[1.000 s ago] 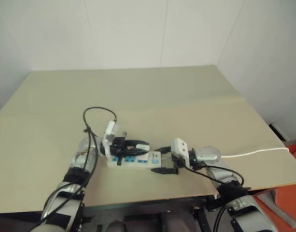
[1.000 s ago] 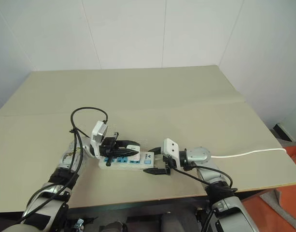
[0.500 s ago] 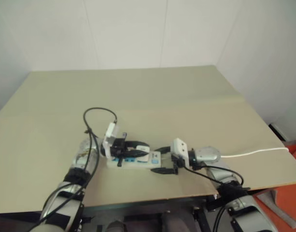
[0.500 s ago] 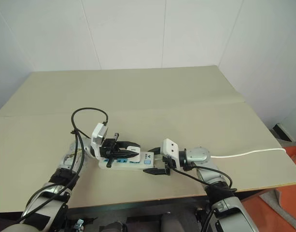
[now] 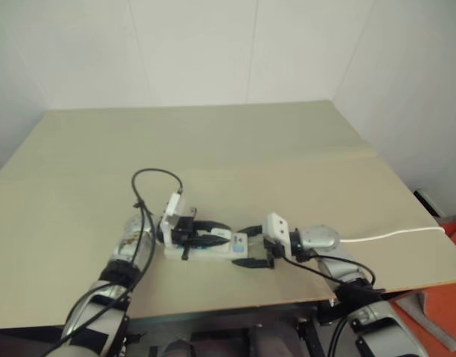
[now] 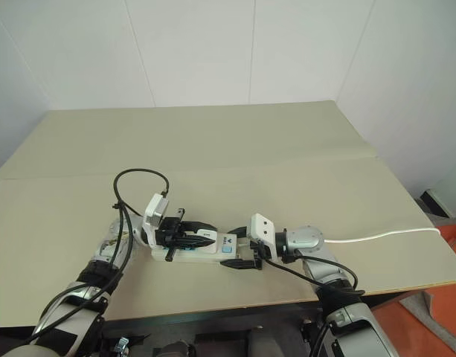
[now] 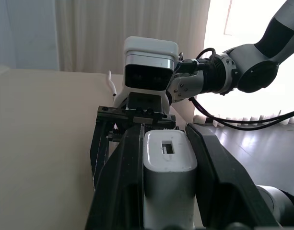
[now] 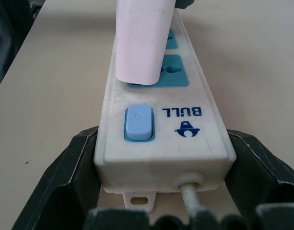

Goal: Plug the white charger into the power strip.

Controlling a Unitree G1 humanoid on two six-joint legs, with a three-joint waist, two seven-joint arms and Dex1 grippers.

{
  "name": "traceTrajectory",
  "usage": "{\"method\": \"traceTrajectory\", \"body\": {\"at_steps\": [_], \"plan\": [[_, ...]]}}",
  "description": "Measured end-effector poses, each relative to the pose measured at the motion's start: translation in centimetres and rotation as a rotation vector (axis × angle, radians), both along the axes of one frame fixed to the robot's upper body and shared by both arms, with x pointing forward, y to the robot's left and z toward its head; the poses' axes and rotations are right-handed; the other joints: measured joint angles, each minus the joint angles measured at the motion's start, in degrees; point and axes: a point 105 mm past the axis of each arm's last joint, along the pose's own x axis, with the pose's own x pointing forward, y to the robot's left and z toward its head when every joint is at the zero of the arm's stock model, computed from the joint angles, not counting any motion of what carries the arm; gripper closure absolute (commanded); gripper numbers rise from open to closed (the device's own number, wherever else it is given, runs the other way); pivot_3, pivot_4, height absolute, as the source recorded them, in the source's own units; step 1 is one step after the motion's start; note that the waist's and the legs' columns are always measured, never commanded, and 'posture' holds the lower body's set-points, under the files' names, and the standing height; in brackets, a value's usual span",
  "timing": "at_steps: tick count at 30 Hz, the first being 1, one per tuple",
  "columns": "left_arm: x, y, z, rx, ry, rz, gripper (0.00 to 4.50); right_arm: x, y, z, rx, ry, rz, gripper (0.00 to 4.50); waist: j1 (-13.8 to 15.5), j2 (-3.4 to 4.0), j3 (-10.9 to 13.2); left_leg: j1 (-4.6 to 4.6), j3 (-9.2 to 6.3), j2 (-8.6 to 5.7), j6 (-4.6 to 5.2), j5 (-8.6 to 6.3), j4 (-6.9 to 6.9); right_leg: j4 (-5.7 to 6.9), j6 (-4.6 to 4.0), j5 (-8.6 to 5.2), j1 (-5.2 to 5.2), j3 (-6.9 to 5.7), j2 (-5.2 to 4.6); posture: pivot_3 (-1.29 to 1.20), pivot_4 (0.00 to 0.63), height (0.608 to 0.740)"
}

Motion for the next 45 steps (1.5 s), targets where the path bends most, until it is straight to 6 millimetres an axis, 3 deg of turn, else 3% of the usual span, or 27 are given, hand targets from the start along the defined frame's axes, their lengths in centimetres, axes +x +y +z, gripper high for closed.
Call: {"method": "traceTrajectory", "body": {"at_steps": [39,42,45], "plan": [[-0.3,1.5,-1.3,0.045,-0.083,0.049,3.49,-0.1,1.0,-0.7,0.0,-0.005,-0.007,1.06,-0.21,0.14,-0.87,0.33,0.07,0.22,0.01,-0.01,-0.2,0.0,-0.25,-0.19,0.4,0.13,0.32,0.0,0.15,0.74],[-0.2,2.0,-2.1,0.082,-0.052,0.062,2.46,-0.1,1.0,-0.8,-0.006,-0.004,-0.003,1.06,-0.26,0.14,-0.87,1.01,0.1,0.24,0.12,-0.08,-0.29,-0.01,-0.36,-0.31,0.77,0.14,0.35,0.0,0.15,0.74],[0.4,3.3,-2.1,0.09,-0.032,0.12,1.48,-0.1,0.9,-0.9,-0.01,-0.001,-0.007,1.06,-0.13,0.38,-0.99,1.1,0.1,0.22,0.23,-0.15,-0.32,-0.04,-0.36,-0.4,0.96,0.13,0.33,0.0,0.15,0.74]]}}
